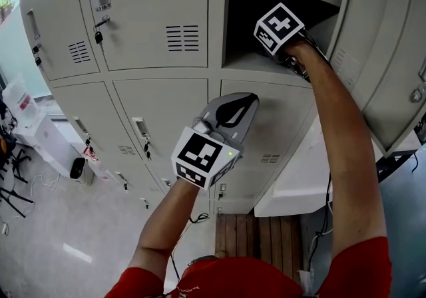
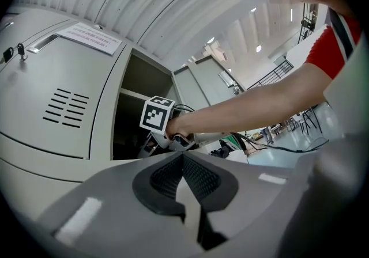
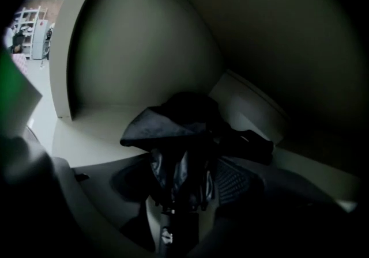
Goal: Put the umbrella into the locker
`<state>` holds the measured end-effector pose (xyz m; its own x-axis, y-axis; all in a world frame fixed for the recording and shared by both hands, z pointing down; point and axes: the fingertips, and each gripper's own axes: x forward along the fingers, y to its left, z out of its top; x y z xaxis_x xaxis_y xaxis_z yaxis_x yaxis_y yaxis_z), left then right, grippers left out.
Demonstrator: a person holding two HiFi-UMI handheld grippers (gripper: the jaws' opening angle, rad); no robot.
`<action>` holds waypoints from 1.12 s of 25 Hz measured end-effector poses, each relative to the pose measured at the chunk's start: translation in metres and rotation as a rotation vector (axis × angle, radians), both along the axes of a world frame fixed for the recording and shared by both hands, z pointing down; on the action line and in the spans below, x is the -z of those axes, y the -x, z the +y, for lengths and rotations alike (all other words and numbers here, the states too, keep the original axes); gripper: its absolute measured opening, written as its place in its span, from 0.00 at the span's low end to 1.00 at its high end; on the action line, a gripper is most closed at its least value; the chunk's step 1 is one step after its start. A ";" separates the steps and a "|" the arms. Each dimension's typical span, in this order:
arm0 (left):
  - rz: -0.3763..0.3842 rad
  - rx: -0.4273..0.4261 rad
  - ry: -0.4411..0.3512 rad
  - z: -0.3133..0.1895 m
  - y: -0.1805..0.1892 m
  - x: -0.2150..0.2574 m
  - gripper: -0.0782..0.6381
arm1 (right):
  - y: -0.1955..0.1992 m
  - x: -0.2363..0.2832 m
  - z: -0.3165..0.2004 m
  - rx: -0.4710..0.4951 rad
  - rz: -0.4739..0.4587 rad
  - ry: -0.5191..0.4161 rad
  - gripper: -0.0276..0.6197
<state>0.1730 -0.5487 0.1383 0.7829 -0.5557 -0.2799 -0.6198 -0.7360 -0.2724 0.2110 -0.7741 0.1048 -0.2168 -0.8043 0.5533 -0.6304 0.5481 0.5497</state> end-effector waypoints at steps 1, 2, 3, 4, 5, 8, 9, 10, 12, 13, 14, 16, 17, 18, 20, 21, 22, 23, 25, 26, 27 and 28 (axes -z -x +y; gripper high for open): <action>-0.001 0.000 0.001 -0.001 -0.001 0.002 0.12 | 0.000 0.000 0.002 0.005 -0.002 0.004 0.45; -0.003 0.002 0.003 -0.003 -0.003 0.003 0.12 | 0.001 0.001 0.004 0.013 -0.003 0.005 0.46; -0.005 0.004 0.006 -0.005 -0.003 0.003 0.12 | 0.001 0.004 0.006 0.021 -0.006 0.001 0.46; -0.007 0.007 0.010 -0.007 -0.004 0.003 0.12 | 0.002 0.008 0.009 0.030 -0.011 -0.007 0.47; -0.007 0.009 0.016 -0.009 -0.005 0.003 0.12 | 0.002 0.013 0.012 0.037 -0.021 -0.016 0.47; -0.005 0.015 0.033 -0.014 -0.007 0.003 0.12 | 0.000 0.029 0.022 0.052 -0.075 -0.043 0.48; -0.004 0.017 0.037 -0.015 -0.008 0.004 0.12 | 0.000 0.035 0.026 0.056 -0.096 -0.055 0.48; -0.003 0.018 0.040 -0.017 -0.009 0.005 0.12 | 0.000 0.040 0.030 0.061 -0.119 -0.069 0.48; 0.001 0.019 0.045 -0.019 -0.011 0.007 0.12 | 0.001 0.050 0.039 0.076 -0.161 -0.096 0.48; 0.002 0.019 0.046 -0.019 -0.012 0.007 0.12 | 0.003 0.054 0.045 0.086 -0.176 -0.107 0.48; 0.004 0.018 0.047 -0.019 -0.013 0.008 0.12 | 0.005 0.057 0.052 0.097 -0.183 -0.117 0.48; 0.012 0.014 0.051 -0.017 -0.016 0.010 0.12 | 0.011 0.062 0.067 0.123 -0.191 -0.141 0.48; 0.016 0.010 0.053 -0.016 -0.017 0.011 0.12 | 0.015 0.066 0.075 0.136 -0.201 -0.155 0.48; 0.020 0.007 0.056 -0.014 -0.019 0.012 0.12 | 0.019 0.070 0.083 0.150 -0.218 -0.173 0.47; 0.024 0.000 0.057 -0.011 -0.022 0.012 0.12 | 0.024 0.081 0.102 0.175 -0.271 -0.215 0.47; 0.023 -0.002 0.056 -0.008 -0.024 0.012 0.12 | 0.026 0.086 0.112 0.187 -0.309 -0.238 0.47; 0.023 -0.006 0.054 -0.006 -0.025 0.012 0.12 | 0.026 0.091 0.124 0.199 -0.358 -0.260 0.47; 0.024 -0.009 0.051 -0.002 -0.026 0.013 0.12 | 0.026 0.095 0.137 0.212 -0.417 -0.279 0.47; 0.029 -0.013 0.048 0.004 -0.027 0.013 0.12 | 0.024 0.099 0.165 0.243 -0.549 -0.314 0.41; 0.033 -0.015 0.047 0.008 -0.026 0.014 0.12 | 0.023 0.098 0.181 0.262 -0.611 -0.333 0.38; 0.036 -0.016 0.045 0.011 -0.026 0.014 0.12 | 0.021 0.096 0.196 0.282 -0.665 -0.355 0.36; 0.038 -0.018 0.043 0.015 -0.025 0.015 0.12 | 0.019 0.092 0.212 0.300 -0.710 -0.380 0.34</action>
